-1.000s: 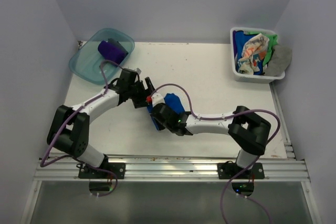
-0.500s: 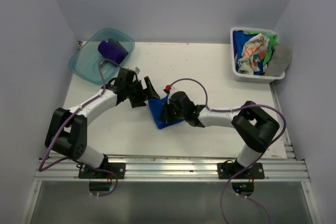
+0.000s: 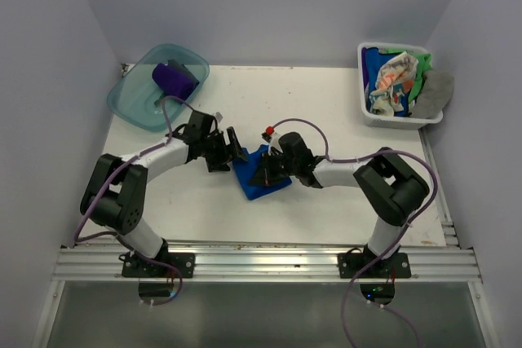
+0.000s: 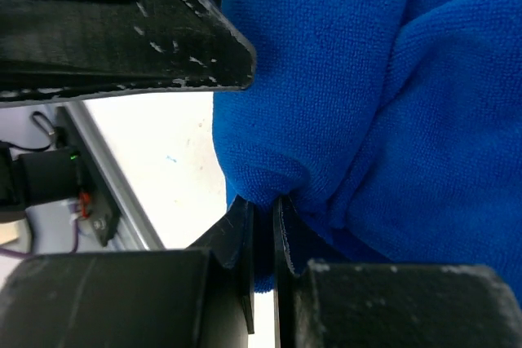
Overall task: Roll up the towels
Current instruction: Roll the towel
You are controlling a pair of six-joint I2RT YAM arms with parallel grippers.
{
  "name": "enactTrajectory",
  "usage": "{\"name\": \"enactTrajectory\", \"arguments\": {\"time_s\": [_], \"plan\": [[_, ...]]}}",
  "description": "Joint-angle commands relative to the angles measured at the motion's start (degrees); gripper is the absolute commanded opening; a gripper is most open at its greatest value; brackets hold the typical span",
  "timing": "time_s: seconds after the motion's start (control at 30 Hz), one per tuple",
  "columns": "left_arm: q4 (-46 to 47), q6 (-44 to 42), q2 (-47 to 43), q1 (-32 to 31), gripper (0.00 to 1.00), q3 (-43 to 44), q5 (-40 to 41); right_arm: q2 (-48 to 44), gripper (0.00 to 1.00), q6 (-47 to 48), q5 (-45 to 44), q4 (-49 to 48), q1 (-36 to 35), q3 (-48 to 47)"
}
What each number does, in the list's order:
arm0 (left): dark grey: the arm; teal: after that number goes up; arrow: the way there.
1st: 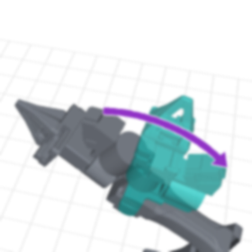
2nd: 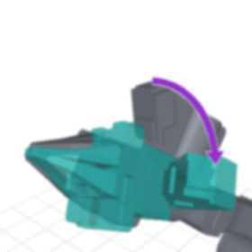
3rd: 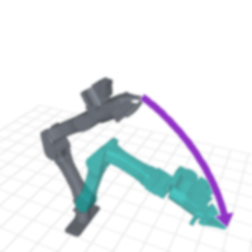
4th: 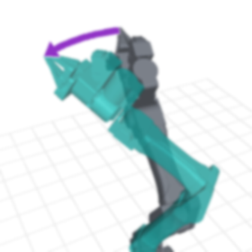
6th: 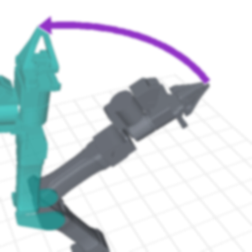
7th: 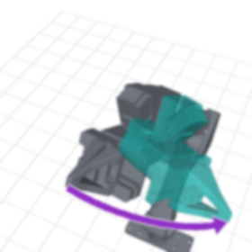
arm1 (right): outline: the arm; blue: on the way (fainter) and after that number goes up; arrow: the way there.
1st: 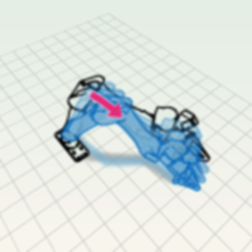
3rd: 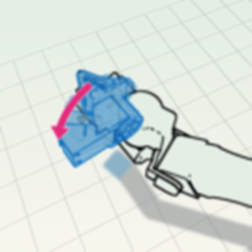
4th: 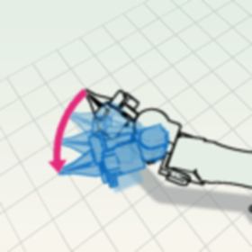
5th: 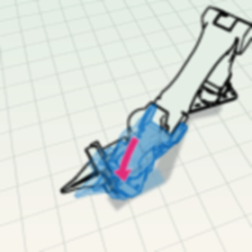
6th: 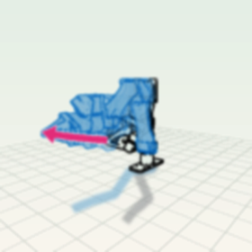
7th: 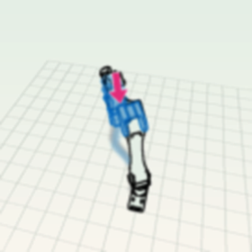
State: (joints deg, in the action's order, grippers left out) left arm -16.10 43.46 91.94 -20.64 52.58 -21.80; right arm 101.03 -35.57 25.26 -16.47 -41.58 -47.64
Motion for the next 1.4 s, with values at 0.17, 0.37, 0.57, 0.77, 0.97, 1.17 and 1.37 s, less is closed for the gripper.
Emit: {"name": "enactTrajectory", "arguments": {"time_s": [0.17,0.37,0.57,0.77,0.97,1.17,1.37], "plan": [[5.9,-1.54,4.82,0.08,0.75,0.51,-3.16,4.52,0.0,-1.26,8.84,-2.78,2.73,2.11],[6.52,-0.66,6.58,-0.27,0.55,0.86,-3.07,0.5,0.12,4.19,1.41,8.35,2.74,-0.44],[5.47,0.92,5.36,-0.27,0.43,0.68,-1.93,-8.03,0.62,9.73,-11.88,21.72,1.77,-3.6],[4.32,2.5,3.16,-0.36,0.42,-0.28,-1.23,-13.93,0.66,15.17,-32.08,32.88,-8.41,-10.27],[3.71,3.82,1.75,-0.8,0.42,-1.07,0.09,-9.28,0.69,21.15,-52.48,36.07,-21.77,-17.31],[3.18,4.09,1.57,-0.8,0.42,-0.99,0.53,0.55,0.69,25.9,-63.55,37.13,-28.2,-23.64],[3.09,4.17,1.84,-0.89,0.42,-0.99,0.53,6.88,0.64,27.05,-68.4,34.76,-29.52,-23.73]]}}
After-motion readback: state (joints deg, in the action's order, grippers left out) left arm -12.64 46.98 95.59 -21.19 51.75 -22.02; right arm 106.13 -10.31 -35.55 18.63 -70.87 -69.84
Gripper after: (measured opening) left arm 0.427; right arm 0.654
